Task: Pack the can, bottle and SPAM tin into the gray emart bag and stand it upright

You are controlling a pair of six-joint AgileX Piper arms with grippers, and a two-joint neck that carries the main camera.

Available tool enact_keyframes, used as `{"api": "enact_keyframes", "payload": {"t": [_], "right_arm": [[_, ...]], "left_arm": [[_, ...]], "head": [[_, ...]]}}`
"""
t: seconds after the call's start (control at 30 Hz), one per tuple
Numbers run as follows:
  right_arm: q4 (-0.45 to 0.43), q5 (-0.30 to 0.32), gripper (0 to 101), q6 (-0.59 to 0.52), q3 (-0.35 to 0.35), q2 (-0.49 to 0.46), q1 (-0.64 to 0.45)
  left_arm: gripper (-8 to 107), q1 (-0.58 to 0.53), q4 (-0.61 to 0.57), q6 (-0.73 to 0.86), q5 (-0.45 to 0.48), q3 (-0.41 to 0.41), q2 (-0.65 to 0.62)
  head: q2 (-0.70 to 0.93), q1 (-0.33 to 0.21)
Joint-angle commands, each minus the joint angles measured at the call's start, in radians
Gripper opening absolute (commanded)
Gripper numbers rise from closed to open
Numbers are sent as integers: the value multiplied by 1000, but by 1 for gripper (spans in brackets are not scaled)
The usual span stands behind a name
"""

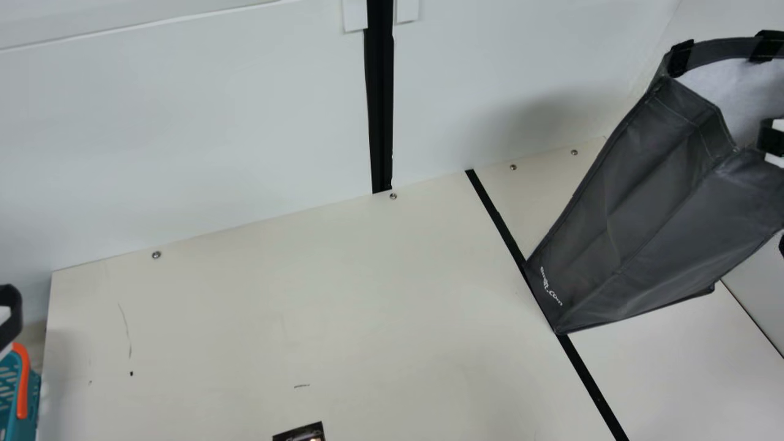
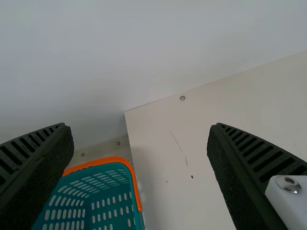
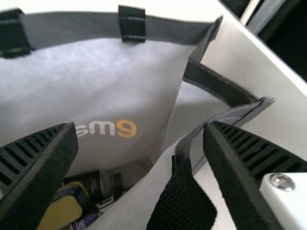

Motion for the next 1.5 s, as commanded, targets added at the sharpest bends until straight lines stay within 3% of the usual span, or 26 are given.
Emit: {"api": "enact_keyframes", "payload": {"t": [0.0,0.4,0.7,1.1,1.47], "right_arm": [[7,1,95,-2,-20,0,2],[50,26,95,-12,-121,-2,29],[63,34,95,-11,-145,-23,103],[-19,-5,95,31,-72,-89,341],[-109,-37,95,159,26,-139,619]], "left_arm": [[90,0,0,0,0,0,0],[90,0,0,0,0,0,0],[90,0,0,0,0,0,0],[90,0,0,0,0,0,0],[90,0,0,0,0,0,0]], "head": [[-1,-23],[-1,-23],[-1,-23],[-1,-23],[-1,-23]]}}
